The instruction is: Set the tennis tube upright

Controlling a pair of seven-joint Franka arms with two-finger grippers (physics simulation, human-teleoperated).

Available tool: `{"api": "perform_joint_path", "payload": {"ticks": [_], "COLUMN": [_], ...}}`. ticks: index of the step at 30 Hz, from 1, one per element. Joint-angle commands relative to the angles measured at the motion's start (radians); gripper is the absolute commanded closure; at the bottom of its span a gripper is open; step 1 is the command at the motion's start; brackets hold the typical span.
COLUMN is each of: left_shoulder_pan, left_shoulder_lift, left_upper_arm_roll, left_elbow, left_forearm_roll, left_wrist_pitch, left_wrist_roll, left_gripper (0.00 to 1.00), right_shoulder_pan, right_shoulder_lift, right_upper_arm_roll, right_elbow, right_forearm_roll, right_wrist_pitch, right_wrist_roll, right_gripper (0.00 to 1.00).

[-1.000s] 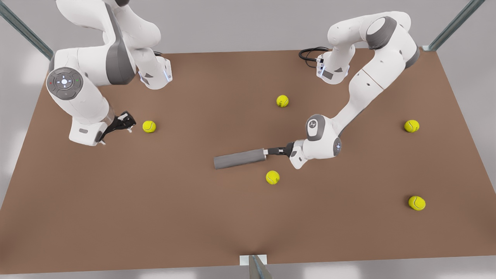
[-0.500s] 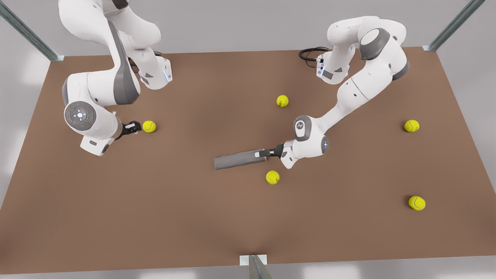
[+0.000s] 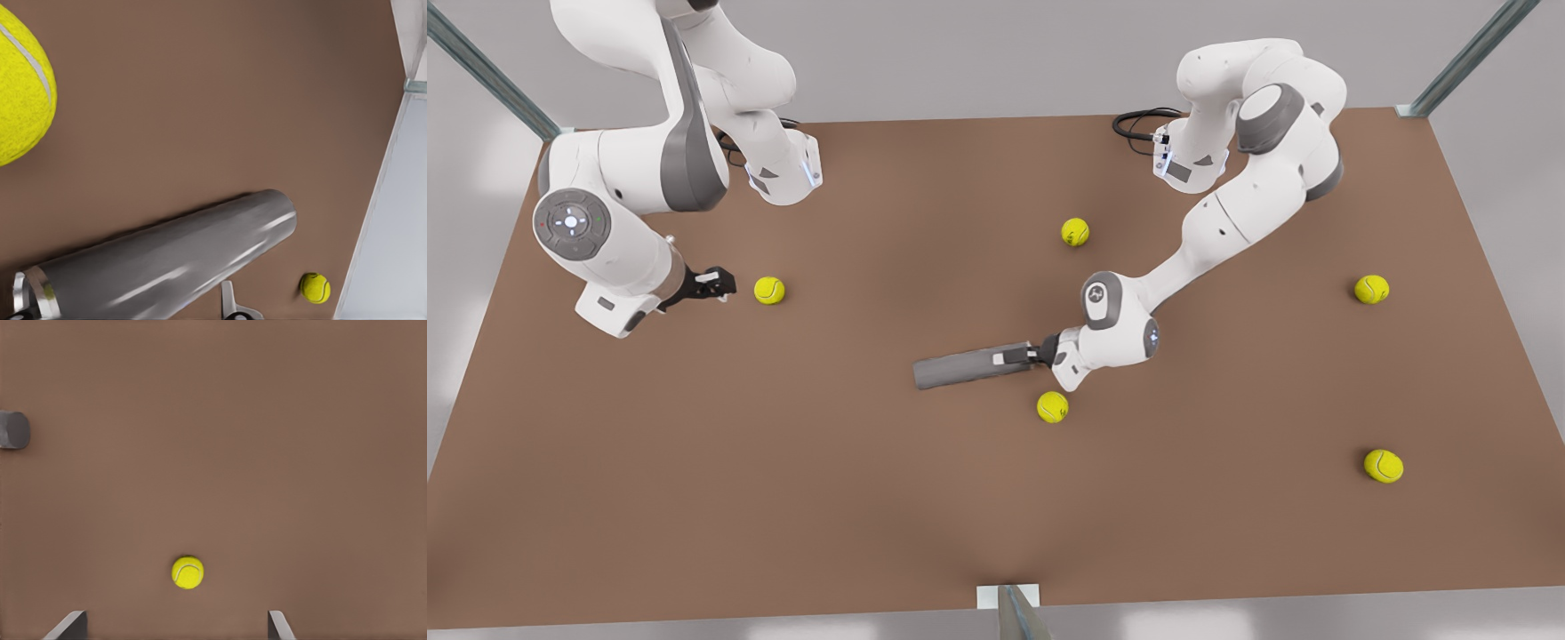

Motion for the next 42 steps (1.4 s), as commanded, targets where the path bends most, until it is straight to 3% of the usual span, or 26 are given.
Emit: {"api": "perform_joint_path", "payload": {"ticks": [1,20,34,37,42], "left_shoulder_pan": [0.005,0.097,0.14,0.14,0.164], "left_shoulder_lift": [0.001,0.117,0.117,0.117,0.114], "left_upper_arm_roll": [0.0,-0.126,-0.197,-0.206,-0.23], "left_elbow": [0.003,0.038,0.036,0.036,0.03], "left_forearm_roll": [0.003,0.024,0.013,0.009,-0.004], "left_wrist_pitch": [0.004,0.001,-0.002,-0.002,-0.003], "left_wrist_roll": [0.013,0.02,0.019,0.019,0.019], "left_gripper": [0.0,0.0,0.0,0.27,0.3], "right_shoulder_pan": [0.0,0.0,0.004,0.004,0.004], "right_shoulder_lift": [0.002,0.005,-0.001,0.0,0.002], "right_upper_arm_roll": [0.0,-0.006,-0.008,-0.008,-0.015], "right_elbow": [-0.001,-0.019,-0.018,-0.018,-0.019], "right_forearm_roll": [0.012,0.039,0.05,0.051,0.054], "right_wrist_pitch": [0.0,-0.011,-0.014,-0.014,-0.016], "right_wrist_roll": [0.046,0.046,0.055,0.053,0.053], "right_gripper": [0.0,0.0,0.0,0.0,0.0]}}
